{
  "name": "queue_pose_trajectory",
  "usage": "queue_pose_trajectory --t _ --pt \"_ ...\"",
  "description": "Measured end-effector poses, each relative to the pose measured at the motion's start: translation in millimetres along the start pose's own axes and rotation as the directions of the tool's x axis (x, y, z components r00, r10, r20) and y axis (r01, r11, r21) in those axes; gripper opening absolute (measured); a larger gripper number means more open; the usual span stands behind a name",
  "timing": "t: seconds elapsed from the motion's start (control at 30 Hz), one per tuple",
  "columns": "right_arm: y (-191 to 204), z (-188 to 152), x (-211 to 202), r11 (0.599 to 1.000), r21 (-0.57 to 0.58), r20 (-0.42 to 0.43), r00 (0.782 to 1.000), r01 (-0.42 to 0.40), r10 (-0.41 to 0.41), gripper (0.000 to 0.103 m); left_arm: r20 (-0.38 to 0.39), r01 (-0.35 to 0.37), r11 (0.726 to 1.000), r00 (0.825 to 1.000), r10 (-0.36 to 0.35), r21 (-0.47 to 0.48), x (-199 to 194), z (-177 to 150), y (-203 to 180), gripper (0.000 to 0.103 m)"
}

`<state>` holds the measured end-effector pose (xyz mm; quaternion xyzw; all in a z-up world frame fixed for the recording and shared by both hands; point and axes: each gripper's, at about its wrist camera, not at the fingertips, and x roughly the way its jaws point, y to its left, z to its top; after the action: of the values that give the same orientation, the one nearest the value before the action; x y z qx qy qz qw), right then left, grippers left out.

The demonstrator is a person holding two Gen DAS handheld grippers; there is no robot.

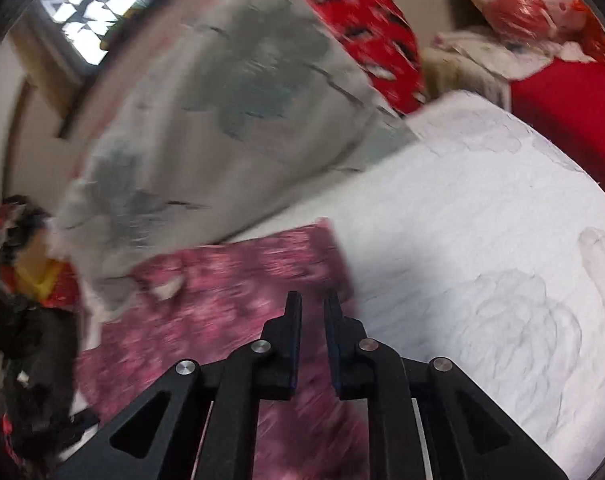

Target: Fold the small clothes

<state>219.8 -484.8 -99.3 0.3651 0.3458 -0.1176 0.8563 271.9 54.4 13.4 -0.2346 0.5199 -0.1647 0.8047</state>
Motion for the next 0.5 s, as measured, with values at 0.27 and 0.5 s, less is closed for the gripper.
queue_pose_trajectory --t 0.27,0.5 --pt "-1.0 -21.4 14.3 0.991 0.001 -0.111 0.985 0.135 -0.134 0.017 -0.078 -0.176 0.979 0.980 0.185 0.103 58.7 -4.2 -20.7 0.031" --pt "96.7 -23.5 38.6 0.990 -0.136 -0.147 0.989 -0.033 0.013 0.027 -0.010 -0.111 0.992 0.994 0.112 0.059 14.8 10.9 -6.9 0.036"
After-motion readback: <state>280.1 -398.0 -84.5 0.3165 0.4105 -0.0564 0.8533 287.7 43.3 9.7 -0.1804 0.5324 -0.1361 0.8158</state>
